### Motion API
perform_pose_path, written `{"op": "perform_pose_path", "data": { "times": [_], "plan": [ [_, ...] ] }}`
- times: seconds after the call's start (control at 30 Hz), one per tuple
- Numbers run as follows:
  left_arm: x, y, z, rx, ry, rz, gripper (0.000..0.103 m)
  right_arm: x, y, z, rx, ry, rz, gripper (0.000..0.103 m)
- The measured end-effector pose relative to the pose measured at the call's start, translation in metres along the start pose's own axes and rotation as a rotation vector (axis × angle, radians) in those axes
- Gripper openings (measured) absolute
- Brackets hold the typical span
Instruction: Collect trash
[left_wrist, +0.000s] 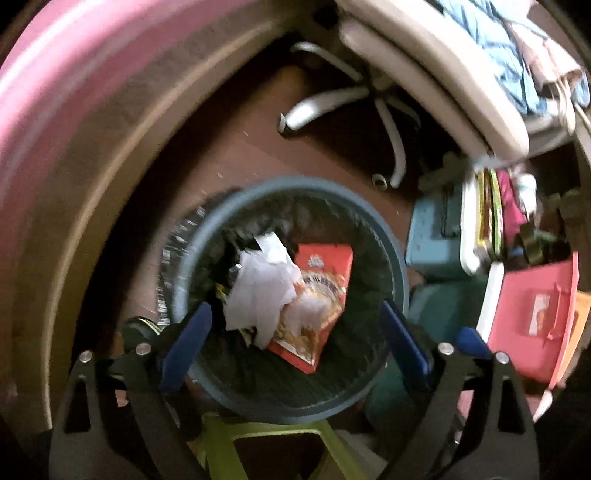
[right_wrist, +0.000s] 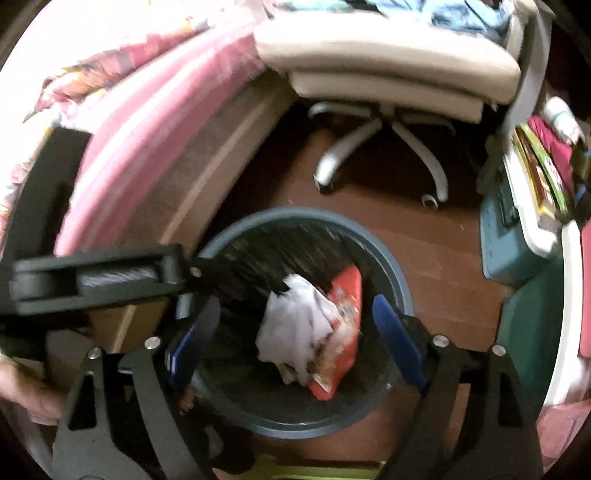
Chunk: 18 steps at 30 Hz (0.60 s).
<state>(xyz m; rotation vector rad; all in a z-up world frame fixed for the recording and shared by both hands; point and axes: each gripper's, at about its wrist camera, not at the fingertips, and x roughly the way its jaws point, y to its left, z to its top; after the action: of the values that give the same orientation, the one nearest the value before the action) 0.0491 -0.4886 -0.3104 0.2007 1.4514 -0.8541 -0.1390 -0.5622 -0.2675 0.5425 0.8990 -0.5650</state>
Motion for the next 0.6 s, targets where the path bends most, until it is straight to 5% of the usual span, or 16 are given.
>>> {"op": "perform_pose_path", "data": {
  "times": [0.37, 0.6],
  "plan": [
    [-0.165, 0.037, -0.015, -0.174, -0.381, 0.018, 0.090, -0.091, 0.076, 0.046, -0.121, -0.174, 0.186, 0.093],
    [-0.276, 0.080, -0.055, -0.310, -0.580, 0.036, 0.090, -0.153, 0.146, 0.066, -0.218, -0.278, 0.335, 0.098]
  ]
}}
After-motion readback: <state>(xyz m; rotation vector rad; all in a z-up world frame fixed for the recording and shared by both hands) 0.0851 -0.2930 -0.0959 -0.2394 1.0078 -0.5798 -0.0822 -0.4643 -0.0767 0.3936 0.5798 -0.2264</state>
